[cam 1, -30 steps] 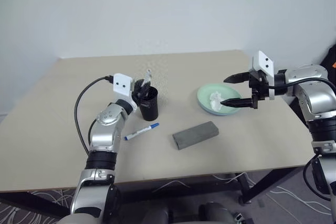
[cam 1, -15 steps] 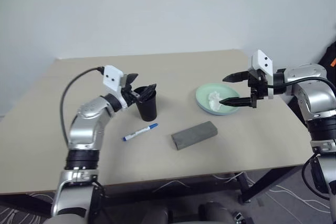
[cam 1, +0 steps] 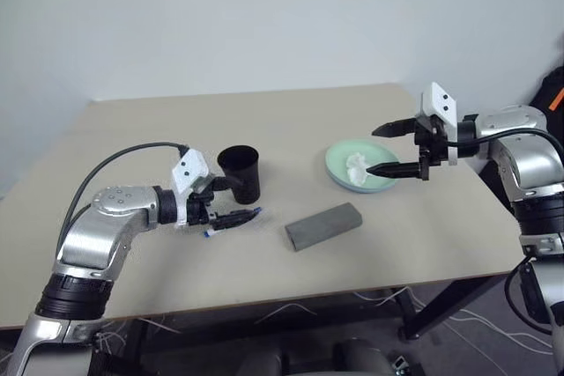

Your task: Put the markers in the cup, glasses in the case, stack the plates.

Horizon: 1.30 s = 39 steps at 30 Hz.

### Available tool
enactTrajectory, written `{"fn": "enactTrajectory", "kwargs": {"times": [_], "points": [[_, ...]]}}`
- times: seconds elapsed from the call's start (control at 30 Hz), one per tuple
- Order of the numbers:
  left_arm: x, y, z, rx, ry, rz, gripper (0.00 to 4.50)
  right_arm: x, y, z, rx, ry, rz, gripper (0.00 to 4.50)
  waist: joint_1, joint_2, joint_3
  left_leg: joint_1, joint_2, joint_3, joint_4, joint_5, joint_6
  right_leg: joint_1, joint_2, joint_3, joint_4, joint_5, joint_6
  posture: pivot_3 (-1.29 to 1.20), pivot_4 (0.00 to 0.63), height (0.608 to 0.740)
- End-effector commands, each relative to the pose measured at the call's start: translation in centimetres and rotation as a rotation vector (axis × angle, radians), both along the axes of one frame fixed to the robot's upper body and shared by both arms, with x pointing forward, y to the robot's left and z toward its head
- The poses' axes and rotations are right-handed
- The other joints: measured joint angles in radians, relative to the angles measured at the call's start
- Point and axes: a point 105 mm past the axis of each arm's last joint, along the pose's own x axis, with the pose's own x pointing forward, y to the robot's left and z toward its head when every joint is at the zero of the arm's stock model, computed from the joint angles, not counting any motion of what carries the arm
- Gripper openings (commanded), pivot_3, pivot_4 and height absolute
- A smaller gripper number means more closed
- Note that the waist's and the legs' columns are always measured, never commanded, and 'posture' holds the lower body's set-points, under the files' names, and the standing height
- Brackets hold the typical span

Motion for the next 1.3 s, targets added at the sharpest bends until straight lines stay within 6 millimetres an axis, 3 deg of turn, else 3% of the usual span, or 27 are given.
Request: {"fn": "enactTrajectory", "kwargs": {"times": [0.03,0.17,0.47,1.13,1.23,1.3], "points": [[0.7,1.6,-1.0,0.129,0.003,0.054,4.46,0.1,0.4,1.7,0.018,-0.058,0.011,4.50,0.000,0.000,0.000,0.000,0.000,0.000,0.000,0.000,0.000,0.000,0.000,0.000,0.000,0.000,0.000,0.00,0.000,0.727],[1.6,1.9,-1.8,0.184,0.016,0.064,4.46,0.1,0.5,1.6,0.019,-0.057,0.011,4.50,0.003,0.000,0.000,-0.001,0.000,0.000,-0.001,0.000,0.000,-0.001,0.000,0.000,0.000,0.000,0.000,0.00,0.000,0.727],[3.5,0.4,-1.6,0.227,0.027,-0.028,4.46,-0.2,0.9,1.7,0.035,-0.065,0.019,4.50,0.010,0.000,0.000,-0.002,-0.001,0.000,0.000,0.000,0.000,-0.001,-0.001,0.000,0.000,0.000,0.000,0.00,0.000,0.727],[4.5,0.1,-3.8,0.321,0.099,-0.110,4.46,-0.5,0.7,1.8,0.043,-0.080,0.004,4.50,0.011,0.000,0.000,-0.002,-0.001,0.001,0.000,0.000,0.000,-0.001,-0.001,0.000,0.000,0.000,0.000,0.00,0.000,0.727],[4.4,0.1,-3.9,0.324,0.107,-0.112,3.88,-0.5,0.7,1.8,0.041,-0.081,0.005,4.50,0.011,0.000,0.000,-0.002,-0.001,0.001,0.000,0.000,0.000,-0.001,-0.001,0.000,0.000,0.000,0.000,0.00,0.000,0.727],[4.2,0.1,-4.1,0.328,0.115,-0.114,3.19,-0.5,0.7,1.8,0.040,-0.081,0.005,4.50,0.011,0.000,0.000,-0.002,-0.001,0.001,0.000,0.000,0.000,-0.001,-0.001,0.000,0.000,0.000,0.000,0.00,0.000,0.727]]}}
